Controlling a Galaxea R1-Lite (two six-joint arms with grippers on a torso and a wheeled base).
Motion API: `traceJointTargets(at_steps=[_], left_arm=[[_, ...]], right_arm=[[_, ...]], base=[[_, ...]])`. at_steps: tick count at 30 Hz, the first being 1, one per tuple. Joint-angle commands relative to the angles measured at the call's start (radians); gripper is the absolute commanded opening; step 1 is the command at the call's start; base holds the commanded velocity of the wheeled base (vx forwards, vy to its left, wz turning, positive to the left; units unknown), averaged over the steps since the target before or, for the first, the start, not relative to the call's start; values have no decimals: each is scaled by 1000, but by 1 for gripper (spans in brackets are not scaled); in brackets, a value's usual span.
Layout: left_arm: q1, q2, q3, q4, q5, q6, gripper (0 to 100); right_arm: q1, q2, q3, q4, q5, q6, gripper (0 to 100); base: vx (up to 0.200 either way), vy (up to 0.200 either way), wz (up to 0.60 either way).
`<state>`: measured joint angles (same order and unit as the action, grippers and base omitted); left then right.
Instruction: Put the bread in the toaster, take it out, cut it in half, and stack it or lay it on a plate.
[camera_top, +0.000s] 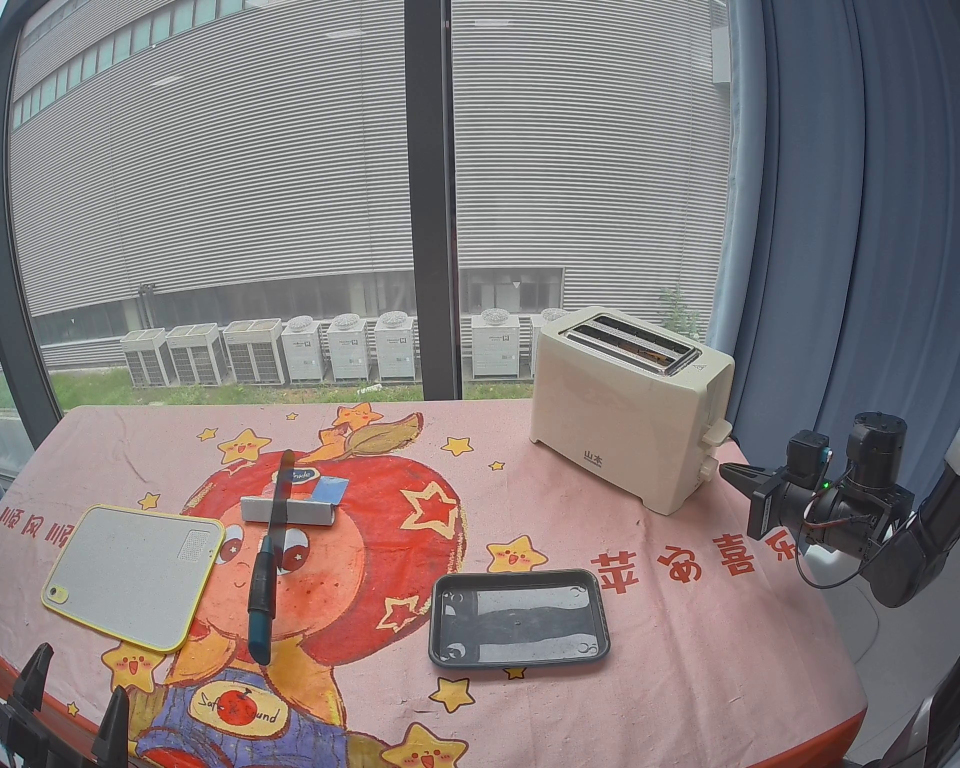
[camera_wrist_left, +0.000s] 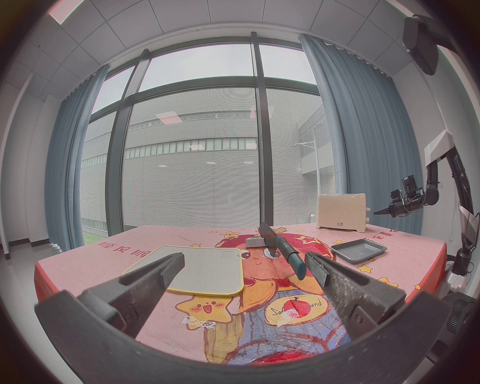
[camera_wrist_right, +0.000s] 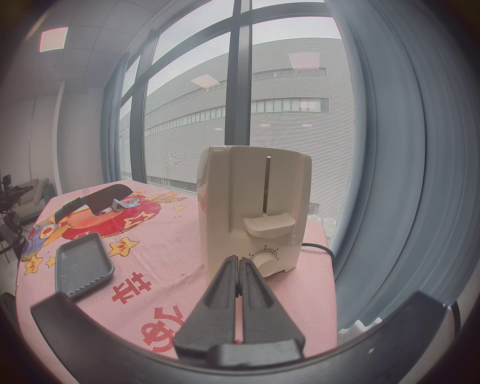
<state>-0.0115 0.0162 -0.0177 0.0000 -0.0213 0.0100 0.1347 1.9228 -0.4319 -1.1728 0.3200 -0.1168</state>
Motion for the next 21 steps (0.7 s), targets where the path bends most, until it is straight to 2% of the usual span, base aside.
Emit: traceJointTargets(at_steps=[1,6,13,15,21], left_arm=[[-1,-7,16,0,0,1,100],[-1,-7,16,0,0,1,100],[-1,-7,16,0,0,1,100],[-1,-7,16,0,0,1,100],[-1,-7,16,0,0,1,100]], right_arm=[[0,18,-13,-1,1,2,0],[-1,35,-16,-1,1,9,0],[2,70,-65,-1,-2,66,0],[2,88,-88,-1,-15,86,0],[0,108,-94,-1,-27,101,0]], base=[[0,0,0],[0,0,0],[0,0,0],[0,0,0],[0,0,0]])
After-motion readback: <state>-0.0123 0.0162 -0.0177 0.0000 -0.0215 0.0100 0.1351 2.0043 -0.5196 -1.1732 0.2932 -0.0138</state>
